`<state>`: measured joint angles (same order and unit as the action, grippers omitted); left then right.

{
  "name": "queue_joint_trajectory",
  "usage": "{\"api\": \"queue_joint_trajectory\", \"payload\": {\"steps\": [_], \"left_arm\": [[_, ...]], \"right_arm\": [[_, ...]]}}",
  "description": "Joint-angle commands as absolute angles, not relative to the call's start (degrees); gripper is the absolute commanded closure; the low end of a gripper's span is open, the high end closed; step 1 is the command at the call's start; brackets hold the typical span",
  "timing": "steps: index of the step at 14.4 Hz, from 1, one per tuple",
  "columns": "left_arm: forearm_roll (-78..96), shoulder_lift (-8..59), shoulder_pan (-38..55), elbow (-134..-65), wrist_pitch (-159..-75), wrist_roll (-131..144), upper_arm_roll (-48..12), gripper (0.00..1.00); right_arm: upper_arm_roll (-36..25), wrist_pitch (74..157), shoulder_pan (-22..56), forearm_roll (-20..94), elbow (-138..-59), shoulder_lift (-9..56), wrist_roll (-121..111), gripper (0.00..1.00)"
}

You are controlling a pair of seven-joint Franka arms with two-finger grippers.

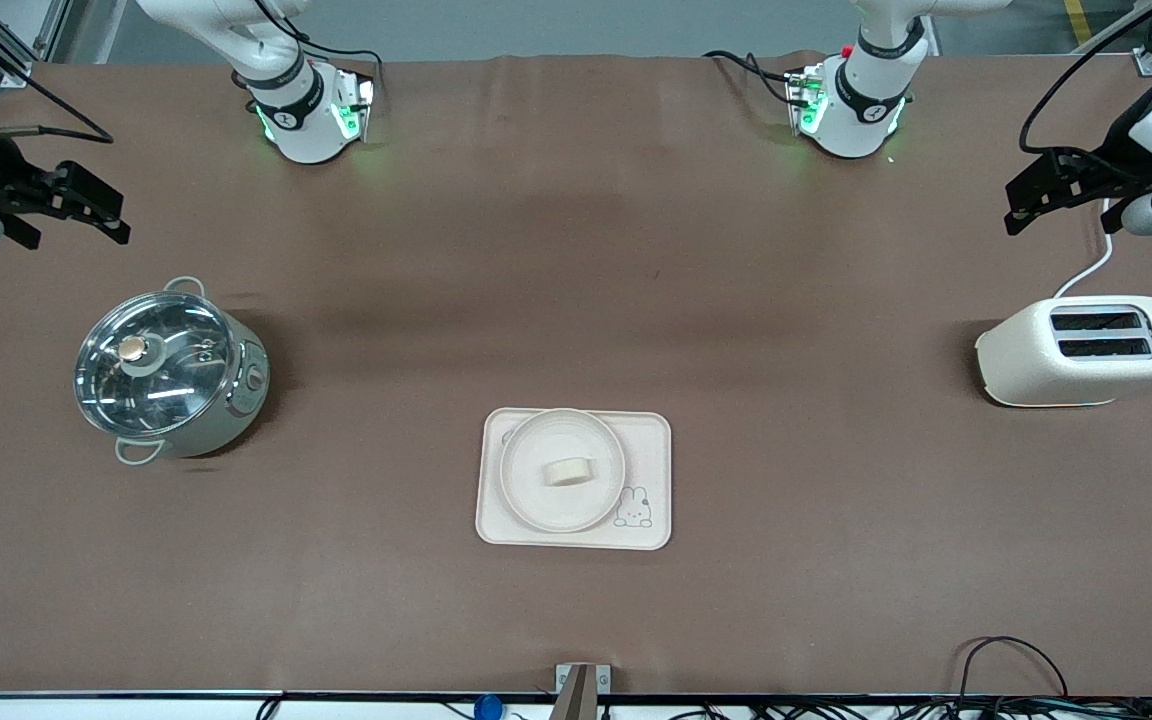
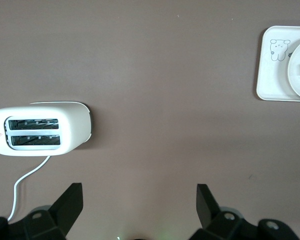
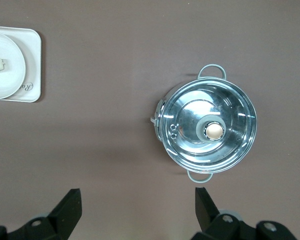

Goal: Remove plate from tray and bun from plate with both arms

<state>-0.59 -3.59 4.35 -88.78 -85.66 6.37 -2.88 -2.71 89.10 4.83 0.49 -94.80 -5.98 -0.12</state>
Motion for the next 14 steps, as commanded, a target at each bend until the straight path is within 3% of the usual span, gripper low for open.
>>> {"api": "queue_joint_trajectory", "payload": {"steps": [1,6,10,14], "left_arm": [[-0.18,-3.52,4.22,-88.24,-85.69,5.98,-2.99,0.00],[-0.44,-2.21,4.13,-86.67,-85.69,5.98,-2.99,0.00],[-0.35,-0.79,4.22,-85.34,-85.69,6.06,-3.08,0.00],[-0.09,-0.44,4.13,-85.61,-85.61,5.54,-3.08,0.00]], "right_arm": [[-3.07,90.17,3.09,0.44,-95.45,-5.81,0.18,0.00],[-2.73,92.01,3.42,3.93,-95.45,-3.62,0.35,0.00],[-2.72,103.60,10.70,15.36,-95.36,7.53,1.22,0.00],[-2.72,119.05,18.96,23.78,-93.61,22.72,5.62,0.00]]}}
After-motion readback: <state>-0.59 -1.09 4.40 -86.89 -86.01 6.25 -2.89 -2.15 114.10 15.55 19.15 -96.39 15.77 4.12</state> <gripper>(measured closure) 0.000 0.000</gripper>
